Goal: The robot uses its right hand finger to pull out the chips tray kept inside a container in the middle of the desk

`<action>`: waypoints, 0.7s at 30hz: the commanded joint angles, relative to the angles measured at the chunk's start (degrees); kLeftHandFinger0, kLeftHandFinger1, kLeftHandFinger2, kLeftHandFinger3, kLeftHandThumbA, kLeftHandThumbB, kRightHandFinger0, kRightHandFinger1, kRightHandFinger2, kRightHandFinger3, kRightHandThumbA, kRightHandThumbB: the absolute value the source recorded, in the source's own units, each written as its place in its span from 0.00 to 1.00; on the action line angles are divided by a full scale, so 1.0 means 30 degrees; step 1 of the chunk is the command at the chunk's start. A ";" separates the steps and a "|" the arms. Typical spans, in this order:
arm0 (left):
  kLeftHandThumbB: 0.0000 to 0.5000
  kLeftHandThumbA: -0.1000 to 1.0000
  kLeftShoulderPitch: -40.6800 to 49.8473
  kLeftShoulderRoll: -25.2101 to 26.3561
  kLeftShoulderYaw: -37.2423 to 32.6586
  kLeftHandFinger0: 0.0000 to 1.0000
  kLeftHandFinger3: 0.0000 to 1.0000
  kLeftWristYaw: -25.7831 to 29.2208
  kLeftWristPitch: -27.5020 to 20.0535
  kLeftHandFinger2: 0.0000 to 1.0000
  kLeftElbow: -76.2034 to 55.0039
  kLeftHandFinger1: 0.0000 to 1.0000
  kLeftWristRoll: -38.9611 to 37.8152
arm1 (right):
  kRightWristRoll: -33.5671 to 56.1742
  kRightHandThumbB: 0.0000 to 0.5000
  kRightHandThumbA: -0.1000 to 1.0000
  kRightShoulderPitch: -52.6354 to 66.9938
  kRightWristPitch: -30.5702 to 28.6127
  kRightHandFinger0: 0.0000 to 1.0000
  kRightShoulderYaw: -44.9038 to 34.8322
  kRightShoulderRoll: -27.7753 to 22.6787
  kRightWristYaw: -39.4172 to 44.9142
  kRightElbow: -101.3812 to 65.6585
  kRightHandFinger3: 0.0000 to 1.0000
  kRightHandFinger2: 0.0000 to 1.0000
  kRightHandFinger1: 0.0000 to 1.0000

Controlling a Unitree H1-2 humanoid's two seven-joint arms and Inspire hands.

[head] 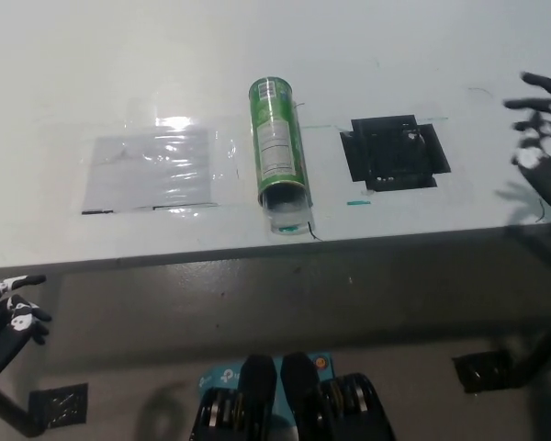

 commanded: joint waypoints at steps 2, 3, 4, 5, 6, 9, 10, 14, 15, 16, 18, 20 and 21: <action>0.29 0.10 -0.0286 0.0343 0.0115 0.30 0.60 -0.0361 -0.0062 0.32 -0.0530 0.29 -0.0349 | -0.1416 0.52 0.00 -0.1652 -0.0318 0.61 0.1507 -0.0434 0.1071 -0.0094 0.80 0.62 0.24; 0.36 0.16 -0.0334 0.0439 0.0060 0.28 0.58 -0.0432 -0.0208 0.30 -0.0489 0.28 -0.0269 | -0.1618 0.52 0.00 -0.2026 -0.0197 0.61 0.2119 -0.0350 0.1381 0.0008 0.80 0.62 0.21; 0.39 0.18 -0.0330 0.0433 0.0076 0.27 0.56 -0.0418 -0.0046 0.29 -0.0553 0.27 -0.0325 | -0.1996 0.51 0.00 -0.2273 0.0214 0.57 0.2594 -0.0496 0.1644 -0.0012 0.81 0.64 0.21; 0.37 0.17 -0.0323 0.0417 0.0092 0.27 0.56 -0.0400 0.0007 0.29 -0.0590 0.27 -0.0349 | -0.2195 0.51 0.00 -0.2372 0.0200 0.53 0.2823 -0.0596 0.1707 0.0000 0.81 0.65 0.19; 0.38 0.16 -0.0413 0.0475 0.0112 0.27 0.56 -0.0401 0.0147 0.29 -0.0664 0.27 -0.0373 | -0.2489 0.51 0.00 -0.2490 0.0156 0.51 0.3098 -0.0706 0.1763 0.0003 0.82 0.66 0.19; 0.31 0.12 -0.0410 0.0535 0.0088 0.27 0.58 -0.0595 -0.0228 0.30 -0.0520 0.27 -0.0411 | -0.2532 0.51 0.00 -0.3028 -0.0552 0.23 0.3799 -0.0710 0.2196 0.0782 0.80 0.66 0.15; 0.28 0.10 -0.0481 0.0610 0.0103 0.27 0.60 -0.0604 -0.0154 0.31 -0.0532 0.28 -0.0414 | -0.2544 0.50 0.00 -0.3270 -0.1032 0.18 0.4092 -0.0781 0.2425 0.1281 0.79 0.66 0.14; 0.23 0.05 -0.0486 0.0620 0.0105 0.29 0.63 -0.0594 -0.0006 0.33 -0.0659 0.29 -0.0318 | -0.3069 0.50 0.00 -0.4037 -0.2541 0.31 0.5166 -0.1206 0.3257 0.2935 0.79 0.68 0.18; 0.23 0.05 -0.0559 0.0695 0.0140 0.29 0.63 -0.0614 0.0039 0.34 -0.0686 0.30 -0.0322 | -0.3065 0.50 0.00 -0.4111 -0.2628 0.31 0.5198 -0.1191 0.3218 0.3040 0.79 0.67 0.18; 0.21 0.05 -0.0562 0.0700 0.0137 0.30 0.63 -0.0654 -0.0053 0.35 -0.0621 0.30 -0.0327 | -0.3295 0.51 0.00 -0.4276 -0.3136 0.30 0.5489 -0.1304 0.3300 0.3550 0.79 0.68 0.20; 0.21 0.05 -0.0606 0.0730 0.0158 0.32 0.63 -0.0619 0.0055 0.36 -0.0679 0.32 -0.0316 | -0.3771 0.51 0.00 -0.4512 -0.3149 0.28 0.5902 -0.1381 0.3390 0.4001 0.78 0.69 0.22; 0.20 0.05 -0.0610 0.0772 0.0154 0.33 0.63 -0.0609 0.0093 0.36 -0.0761 0.32 -0.0271 | -0.3830 0.52 0.00 -0.4653 -0.3129 0.23 0.6151 -0.1311 0.3552 0.4378 0.78 0.69 0.18; 0.20 0.05 -0.0621 0.0803 0.0173 0.33 0.64 -0.0597 0.0205 0.36 -0.0857 0.32 -0.0290 | -0.3854 0.52 0.00 -0.4686 -0.3306 0.22 0.6198 -0.1268 0.3526 0.4552 0.78 0.69 0.18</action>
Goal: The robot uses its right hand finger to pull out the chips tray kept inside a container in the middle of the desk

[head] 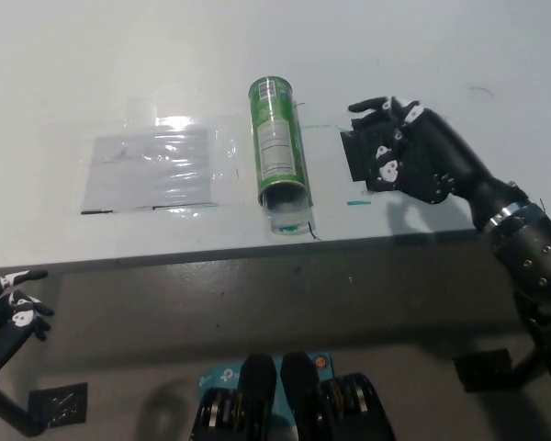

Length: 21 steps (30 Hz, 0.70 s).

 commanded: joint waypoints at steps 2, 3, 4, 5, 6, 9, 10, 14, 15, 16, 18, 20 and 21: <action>0.18 0.04 -0.0475 0.0738 0.0167 0.33 0.65 -0.0288 0.0117 0.36 -0.0781 0.32 -0.0102 | -0.1088 0.48 0.00 -0.1395 -0.1885 0.40 0.0689 -0.0178 0.0958 0.0987 0.77 0.67 0.28; 0.20 0.04 -0.0507 0.0741 0.0180 0.34 0.65 -0.0298 0.0128 0.37 -0.0716 0.33 -0.0138 | -0.1412 0.46 0.00 -0.1497 -0.2081 0.39 0.0990 -0.0235 0.1111 0.1231 0.77 0.67 0.27; 0.20 0.05 -0.0501 0.0751 0.0174 0.35 0.65 -0.0292 0.0110 0.38 -0.0715 0.33 -0.0118 | -0.1891 0.46 0.00 -0.1546 -0.2186 0.32 0.1304 -0.0287 0.1135 0.1338 0.77 0.68 0.24; 0.19 0.04 -0.0522 0.0762 0.0205 0.34 0.65 -0.0454 -0.0139 0.37 -0.0550 0.33 -0.0300 | -0.2179 0.47 0.00 -0.1625 -0.2618 0.24 0.1518 -0.0307 0.1089 0.1604 0.76 0.67 0.20; 0.19 0.04 -0.0591 0.0815 0.0244 0.34 0.65 -0.0436 -0.0131 0.37 -0.0578 0.33 -0.0320 | -0.2201 0.47 0.00 -0.1768 -0.2786 0.24 0.1543 -0.0270 0.1044 0.1799 0.75 0.67 0.20; 0.19 0.04 -0.0546 0.0871 0.0224 0.35 0.64 -0.0339 0.0157 0.36 -0.0756 0.33 -0.0275 | -0.2646 0.48 0.00 -0.1890 -0.3637 0.23 0.2222 -0.0160 0.1232 0.2452 0.76 0.68 0.15; 0.18 0.05 -0.0519 0.0886 0.0190 0.34 0.64 -0.0305 0.0112 0.36 -0.0780 0.32 -0.0178 | -0.2608 0.48 0.00 -0.1894 -0.3588 0.24 0.2290 -0.0101 0.1354 0.2571 0.75 0.68 0.16; 0.16 0.04 -0.0529 0.0975 0.0100 0.35 0.67 -0.0413 0.0117 0.36 -0.0832 0.33 -0.0164 | -0.3130 0.48 0.00 -0.1948 -0.3705 0.19 0.2668 0.0108 0.1337 0.2894 0.75 0.70 0.14; 0.16 0.04 -0.0538 0.0991 0.0084 0.35 0.67 -0.0479 0.0074 0.37 -0.0786 0.33 -0.0213 | -0.3338 0.48 0.00 -0.1978 -0.3721 0.18 0.2754 0.0127 0.1303 0.2966 0.76 0.70 0.14; 0.17 0.04 -0.0560 0.0943 0.0131 0.34 0.65 -0.0594 0.0083 0.35 -0.0765 0.32 -0.0473 | -0.3620 0.48 0.00 -0.2103 -0.4144 0.15 0.2993 0.0274 0.1199 0.3435 0.76 0.71 0.14; 0.16 0.03 -0.0564 0.0910 0.0174 0.33 0.65 -0.0614 0.0024 0.35 -0.0706 0.32 -0.0562 | -0.3605 0.46 0.00 -0.2141 -0.4182 0.17 0.3059 0.0442 0.1316 0.3649 0.78 0.72 0.15; 0.17 0.04 -0.0546 0.0928 0.0143 0.33 0.66 -0.0565 0.0137 0.35 -0.0819 0.32 -0.0429 | -0.3670 0.48 0.00 -0.2238 -0.4877 0.12 0.3124 0.0690 0.1077 0.4239 0.77 0.71 0.12; 0.18 0.05 -0.0538 0.0946 0.0125 0.34 0.66 -0.0578 0.0113 0.36 -0.0825 0.33 -0.0368 | -0.3676 0.47 0.00 -0.2262 -0.4906 0.15 0.3128 0.0754 0.1116 0.4345 0.78 0.71 0.13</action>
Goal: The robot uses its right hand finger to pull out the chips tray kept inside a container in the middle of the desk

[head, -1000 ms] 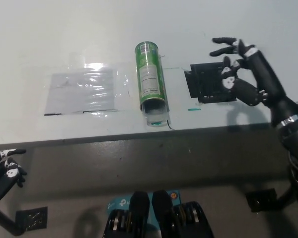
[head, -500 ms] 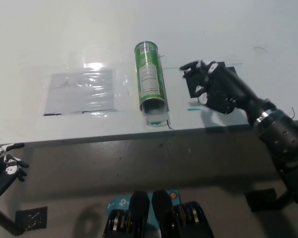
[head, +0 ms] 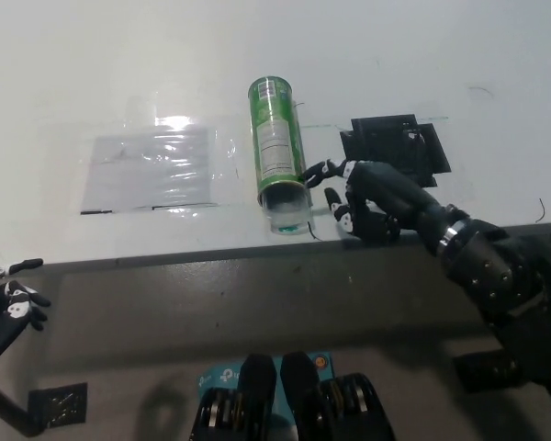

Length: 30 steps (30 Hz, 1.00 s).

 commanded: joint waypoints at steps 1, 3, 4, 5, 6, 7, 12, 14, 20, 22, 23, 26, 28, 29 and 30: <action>0.18 0.05 -0.0298 0.0619 0.0102 0.35 0.67 -0.0451 -0.0041 0.36 -0.0541 0.33 -0.0225 | -0.0511 0.49 0.00 -0.1359 -0.1994 0.16 0.0051 0.0519 0.0040 0.0568 0.78 0.70 0.12; 0.19 0.05 -0.0389 0.0597 0.0111 0.33 0.66 -0.0564 -0.0187 0.35 -0.0403 0.32 -0.0291 | -0.0925 0.48 0.00 -0.1386 -0.2049 0.17 0.0135 0.0531 -0.0013 0.0583 0.79 0.70 0.14; 0.19 0.05 -0.0405 0.0558 0.0149 0.32 0.65 -0.0594 -0.0187 0.34 -0.0395 0.31 -0.0360 | -0.1226 0.51 0.00 -0.1440 -0.2067 0.14 0.0188 0.0625 -0.0182 0.0723 0.78 0.70 0.12; 0.18 0.05 -0.0397 0.0548 0.0161 0.31 0.66 -0.0556 -0.0080 0.34 -0.0431 0.31 -0.0345 | -0.1318 0.51 0.00 -0.1550 -0.2279 0.16 0.0226 0.0733 -0.0243 0.1049 0.78 0.69 0.11; 0.18 0.05 -0.0404 0.0570 0.0152 0.31 0.66 -0.0549 0.0003 0.34 -0.0485 0.31 -0.0317 | -0.1384 0.51 0.00 -0.1603 -0.2408 0.15 0.0227 0.0803 -0.0266 0.1253 0.78 0.69 0.10; 0.18 0.04 -0.0432 0.0596 0.0155 0.31 0.66 -0.0584 0.0051 0.34 -0.0515 0.31 -0.0327 | -0.1464 0.52 0.00 -0.1650 -0.2531 0.11 0.0227 0.0865 -0.0319 0.1483 0.78 0.68 0.08; 0.19 0.04 -0.0464 0.0535 0.0189 0.29 0.65 -0.0563 0.0100 0.33 -0.0532 0.30 -0.0348 | -0.1892 0.54 0.00 -0.2052 -0.3172 0.27 0.0252 0.1203 -0.0584 0.2670 0.78 0.67 0.12; 0.20 0.04 -0.0584 0.0542 0.0102 0.31 0.65 -0.0657 0.0072 0.34 -0.0480 0.31 -0.0370 | -0.2089 0.52 0.00 -0.2108 -0.3512 0.27 0.0274 0.1260 -0.0700 0.3199 0.79 0.69 0.20; 0.18 0.01 -0.0656 0.0486 0.0188 0.28 0.64 -0.0668 0.0099 0.32 -0.0500 0.29 -0.0560 | -0.3774 0.55 0.00 -0.1942 -0.3742 0.00 0.0749 0.0984 -0.1186 0.3156 0.76 0.64 0.02; 0.19 0.02 -0.0685 0.0592 0.0224 0.28 0.64 -0.0618 0.0174 0.32 -0.0555 0.29 -0.0510 | -0.3490 0.51 0.00 -0.1886 -0.3733 0.00 0.0640 0.0905 -0.0808 0.3233 0.78 0.67 0.04; 0.20 0.03 -0.0687 0.0602 0.0210 0.30 0.64 -0.0599 0.0212 0.33 -0.0562 0.30 -0.0480 | -0.3357 0.52 0.00 -0.1794 -0.3675 0.07 0.0568 0.0850 -0.0621 0.3130 0.78 0.68 0.09; 0.18 0.04 -0.0766 0.0773 0.0229 0.30 0.65 -0.0664 0.0120 0.34 -0.0576 0.30 -0.0433 | -0.2623 0.50 0.00 -0.1338 -0.3555 0.21 0.0261 0.0755 0.0027 0.2645 0.78 0.71 0.22; 0.17 0.03 -0.0731 0.0756 0.0241 0.31 0.67 -0.0602 0.0280 0.35 -0.0743 0.31 -0.0438 | -0.3130 0.49 0.00 -0.0799 -0.2762 0.17 0.0400 0.0417 0.0411 0.1430 0.80 0.74 0.20; 0.17 0.03 -0.0744 0.0753 0.0244 0.31 0.66 -0.0658 0.0137 0.35 -0.0658 0.31 -0.0482 | -0.3110 0.49 0.00 -0.0609 -0.2889 0.17 0.0388 0.0330 0.0400 0.1247 0.80 0.73 0.19; 0.17 0.03 -0.0732 0.0767 0.0236 0.31 0.66 -0.0652 0.0197 0.35 -0.0697 0.31 -0.0486 | -0.3625 0.55 0.00 -0.0448 -0.3336 0.02 0.0508 0.0171 -0.0090 0.1080 0.77 0.70 0.04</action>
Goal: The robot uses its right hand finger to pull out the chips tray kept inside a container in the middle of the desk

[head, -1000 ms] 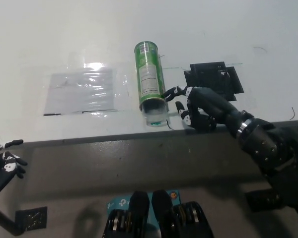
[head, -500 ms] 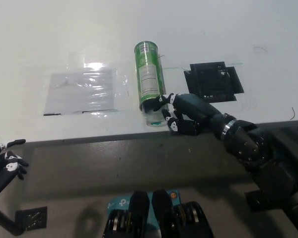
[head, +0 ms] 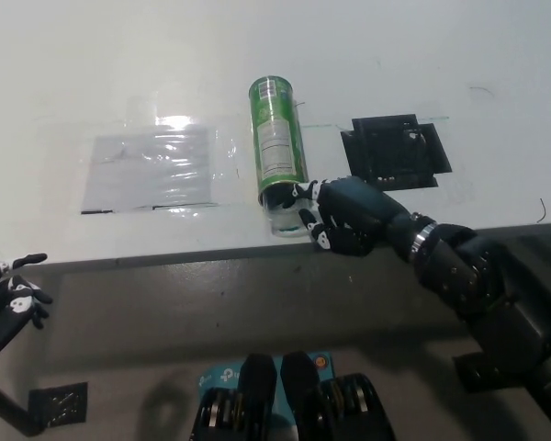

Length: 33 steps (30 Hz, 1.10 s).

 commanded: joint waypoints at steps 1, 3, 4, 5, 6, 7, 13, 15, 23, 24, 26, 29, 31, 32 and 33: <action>0.17 0.04 -0.0449 0.0703 0.0212 0.31 0.67 -0.0355 -0.0136 0.35 -0.0662 0.32 -0.0217 | -0.0836 0.54 0.00 0.0218 -0.0474 0.00 -0.0090 -0.0667 -0.0056 -0.1349 0.77 0.70 0.01; 0.18 0.05 -0.0456 0.0727 0.0202 0.32 0.67 -0.0351 -0.0037 0.36 -0.0672 0.32 -0.0180 | -0.0846 0.48 0.00 0.0715 0.0034 0.04 -0.0090 -0.0987 0.0518 -0.2153 0.81 0.74 0.08; 0.18 0.05 -0.0458 0.0715 0.0219 0.32 0.67 -0.0330 0.0031 0.36 -0.0698 0.32 -0.0186 | -0.0772 0.48 0.00 0.0893 0.0109 0.08 -0.0122 -0.1055 0.0646 -0.2401 0.82 0.76 0.14; 0.18 0.05 -0.0461 0.0696 0.0242 0.32 0.67 -0.0296 0.0117 0.36 -0.0732 0.32 -0.0193 | -0.0670 0.49 0.00 0.1124 0.0232 0.10 -0.0159 -0.1140 0.0826 -0.2730 0.82 0.77 0.15; 0.17 0.04 -0.0471 0.0684 0.0262 0.32 0.67 -0.0330 0.0086 0.36 -0.0702 0.32 -0.0244 | -0.0696 0.49 0.00 0.1196 0.0245 0.20 -0.0165 -0.1182 0.0887 -0.2851 0.82 0.77 0.24; 0.17 0.04 -0.0485 0.0665 0.0290 0.31 0.67 -0.0379 0.0038 0.36 -0.0658 0.31 -0.0322 | -0.0728 0.49 0.00 0.1294 0.0250 0.24 -0.0165 -0.1246 0.0965 -0.3010 0.83 0.77 0.28; 0.18 0.04 -0.0531 0.0666 0.0285 0.29 0.65 -0.0380 0.0083 0.33 -0.0617 0.30 -0.0238 | -0.0660 0.50 0.00 0.2366 0.0497 0.03 -0.0420 -0.1415 0.1106 -0.4151 0.82 0.76 0.09; 0.18 0.05 -0.0452 0.0737 0.0323 0.31 0.66 -0.0367 -0.0028 0.35 -0.0611 0.32 -0.0146 | -0.0688 0.49 0.00 0.2752 0.0687 0.16 -0.0399 -0.1171 0.1041 -0.4055 0.84 0.75 0.15; 0.18 0.03 -0.0554 0.0805 0.0357 0.31 0.65 -0.0498 -0.0036 0.34 -0.0509 0.31 -0.0278 | -0.0846 0.41 0.00 0.3848 0.1542 0.27 -0.0283 -0.0845 0.1375 -0.4432 0.88 0.74 0.21; 0.18 0.03 -0.0568 0.0766 0.0374 0.31 0.65 -0.0445 0.0126 0.34 -0.0617 0.31 -0.0303 | -0.0871 0.40 0.00 0.3944 0.1482 0.26 -0.0264 -0.0837 0.1344 -0.4422 0.88 0.73 0.23; 0.18 0.03 -0.0566 0.0764 0.0361 0.30 0.64 -0.0449 0.0088 0.34 -0.0639 0.30 -0.0266 | -0.0979 0.40 0.00 0.4015 0.1524 0.26 -0.0204 -0.0845 0.1409 -0.4443 0.88 0.73 0.25; 0.16 0.03 -0.0544 0.0774 0.0365 0.30 0.64 -0.0508 0.0036 0.35 -0.0650 0.31 -0.0304 | -0.0804 0.42 0.00 0.4146 0.0790 0.22 -0.0213 -0.0779 0.1023 -0.3928 0.86 0.70 0.23; 0.18 0.03 -0.0549 0.0771 0.0385 0.30 0.64 -0.0551 0.0070 0.34 -0.0622 0.31 -0.0383 | -0.0712 0.40 0.00 0.4257 0.0625 0.29 -0.0225 -0.0755 0.0918 -0.3816 0.86 0.70 0.30; 0.17 0.03 -0.0534 0.0782 0.0374 0.29 0.65 -0.0542 0.0132 0.34 -0.0678 0.30 -0.0359 | -0.0675 0.41 0.00 0.4377 0.1322 0.26 -0.0290 -0.0738 0.1254 -0.4279 0.86 0.71 0.24; 0.18 0.04 -0.0533 0.0790 0.0359 0.29 0.65 -0.0550 0.0023 0.34 -0.0647 0.30 -0.0305 | -0.0642 0.40 0.00 0.4370 0.1335 0.28 -0.0273 -0.0763 0.1339 -0.4253 0.86 0.71 0.26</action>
